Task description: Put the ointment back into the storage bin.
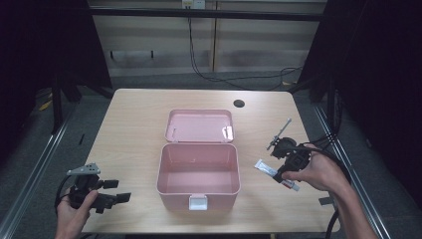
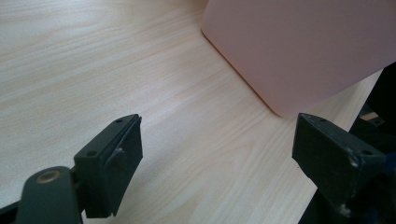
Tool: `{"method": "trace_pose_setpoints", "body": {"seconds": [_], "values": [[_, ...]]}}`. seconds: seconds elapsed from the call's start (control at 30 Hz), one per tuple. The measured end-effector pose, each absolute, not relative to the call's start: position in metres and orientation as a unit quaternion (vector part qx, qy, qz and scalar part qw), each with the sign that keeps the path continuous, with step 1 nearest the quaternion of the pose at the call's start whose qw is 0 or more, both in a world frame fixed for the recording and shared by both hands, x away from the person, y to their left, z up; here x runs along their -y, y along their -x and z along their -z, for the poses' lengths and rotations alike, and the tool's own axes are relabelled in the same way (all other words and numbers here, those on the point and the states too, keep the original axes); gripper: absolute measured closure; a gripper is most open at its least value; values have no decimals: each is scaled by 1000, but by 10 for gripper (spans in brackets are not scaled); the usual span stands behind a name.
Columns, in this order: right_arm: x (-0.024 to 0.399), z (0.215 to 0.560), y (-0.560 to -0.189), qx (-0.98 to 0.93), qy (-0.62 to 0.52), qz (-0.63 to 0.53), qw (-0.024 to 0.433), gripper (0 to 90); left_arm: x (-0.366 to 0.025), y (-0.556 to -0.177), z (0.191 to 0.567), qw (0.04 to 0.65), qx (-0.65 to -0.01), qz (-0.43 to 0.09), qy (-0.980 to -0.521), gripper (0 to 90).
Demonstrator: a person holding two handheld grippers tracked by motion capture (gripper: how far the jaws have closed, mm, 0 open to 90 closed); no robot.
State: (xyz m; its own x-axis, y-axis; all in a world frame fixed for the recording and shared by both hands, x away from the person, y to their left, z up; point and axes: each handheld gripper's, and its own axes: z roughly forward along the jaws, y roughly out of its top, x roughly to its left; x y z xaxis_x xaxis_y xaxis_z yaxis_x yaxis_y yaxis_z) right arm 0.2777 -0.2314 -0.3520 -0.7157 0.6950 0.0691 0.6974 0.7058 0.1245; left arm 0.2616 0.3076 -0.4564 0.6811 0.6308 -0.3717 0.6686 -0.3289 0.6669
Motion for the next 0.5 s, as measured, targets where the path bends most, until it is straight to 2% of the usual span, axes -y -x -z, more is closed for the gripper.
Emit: {"method": "trace_pose_setpoints", "body": {"seconds": [0.3,0.5], "values": [[224,335,-276,941,329,77,24,725,-306,-261,457,416,-397,23,-818,162],[223,318,-278,950,297,94,16,724,-306,-261,457,417,-396,24,-818,163]]}}
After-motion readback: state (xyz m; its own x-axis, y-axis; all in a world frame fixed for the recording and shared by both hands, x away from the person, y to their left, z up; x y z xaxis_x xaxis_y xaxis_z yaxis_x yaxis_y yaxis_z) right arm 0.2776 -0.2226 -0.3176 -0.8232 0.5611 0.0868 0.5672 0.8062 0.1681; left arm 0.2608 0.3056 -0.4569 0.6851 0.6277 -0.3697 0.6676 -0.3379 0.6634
